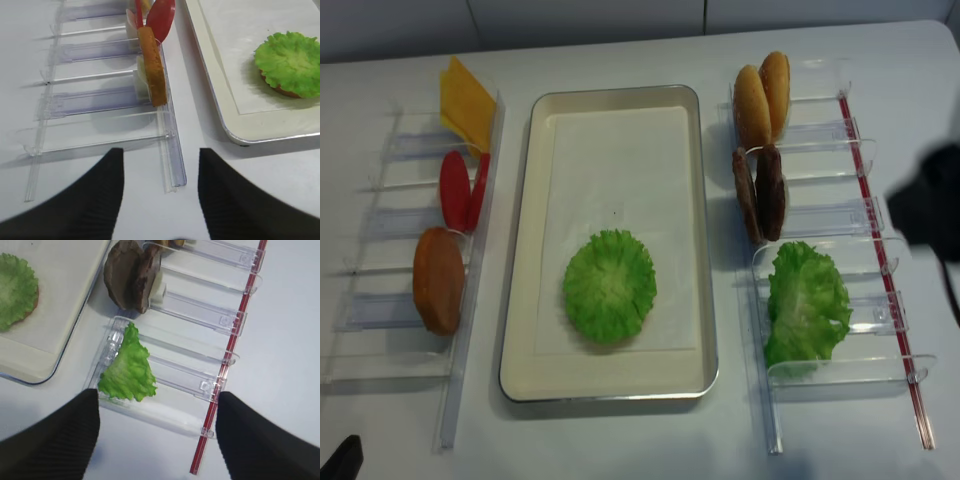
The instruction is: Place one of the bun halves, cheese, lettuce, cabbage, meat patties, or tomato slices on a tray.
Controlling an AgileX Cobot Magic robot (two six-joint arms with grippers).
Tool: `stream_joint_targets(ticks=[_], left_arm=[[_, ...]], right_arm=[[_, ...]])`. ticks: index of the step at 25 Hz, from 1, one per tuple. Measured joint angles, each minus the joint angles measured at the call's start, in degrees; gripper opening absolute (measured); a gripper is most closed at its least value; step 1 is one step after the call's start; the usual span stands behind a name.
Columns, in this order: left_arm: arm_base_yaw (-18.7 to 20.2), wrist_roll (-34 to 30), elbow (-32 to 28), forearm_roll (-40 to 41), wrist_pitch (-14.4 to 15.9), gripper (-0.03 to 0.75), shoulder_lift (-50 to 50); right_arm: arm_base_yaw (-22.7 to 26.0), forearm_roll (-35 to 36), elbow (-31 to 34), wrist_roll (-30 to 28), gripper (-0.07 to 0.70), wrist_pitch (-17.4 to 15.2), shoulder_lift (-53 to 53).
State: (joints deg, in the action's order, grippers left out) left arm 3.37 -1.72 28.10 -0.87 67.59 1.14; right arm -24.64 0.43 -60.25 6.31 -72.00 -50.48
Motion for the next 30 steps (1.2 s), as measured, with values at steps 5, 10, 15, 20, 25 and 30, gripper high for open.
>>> stream_joint_targets(ticks=[5,10,15,20,25,30], left_arm=[[0.00,0.00,0.00,0.00,0.00,0.323,0.00],[0.00,0.00,0.00,0.00,0.00,0.323,0.00],[0.00,0.00,0.00,0.00,0.00,0.323,0.00],[0.00,0.00,0.00,0.00,0.00,0.323,0.00],[0.00,0.00,0.00,0.00,0.00,0.323,0.00],[0.00,0.00,0.00,0.00,0.00,0.323,0.00]], right_arm=[[0.00,-1.00,8.29,-0.19,0.503,-0.43,13.26],[2.77,-0.43,16.32,-0.71,0.502,-0.56,22.74],[10.63,3.99,23.14,-1.60,0.502,-0.56,30.44],[18.85,7.05,28.84,-2.66,0.502,-0.54,38.99],[23.70,7.97,31.22,-5.84,0.502,1.36,46.55],[26.79,8.83,31.19,-11.84,0.502,3.19,51.39]])
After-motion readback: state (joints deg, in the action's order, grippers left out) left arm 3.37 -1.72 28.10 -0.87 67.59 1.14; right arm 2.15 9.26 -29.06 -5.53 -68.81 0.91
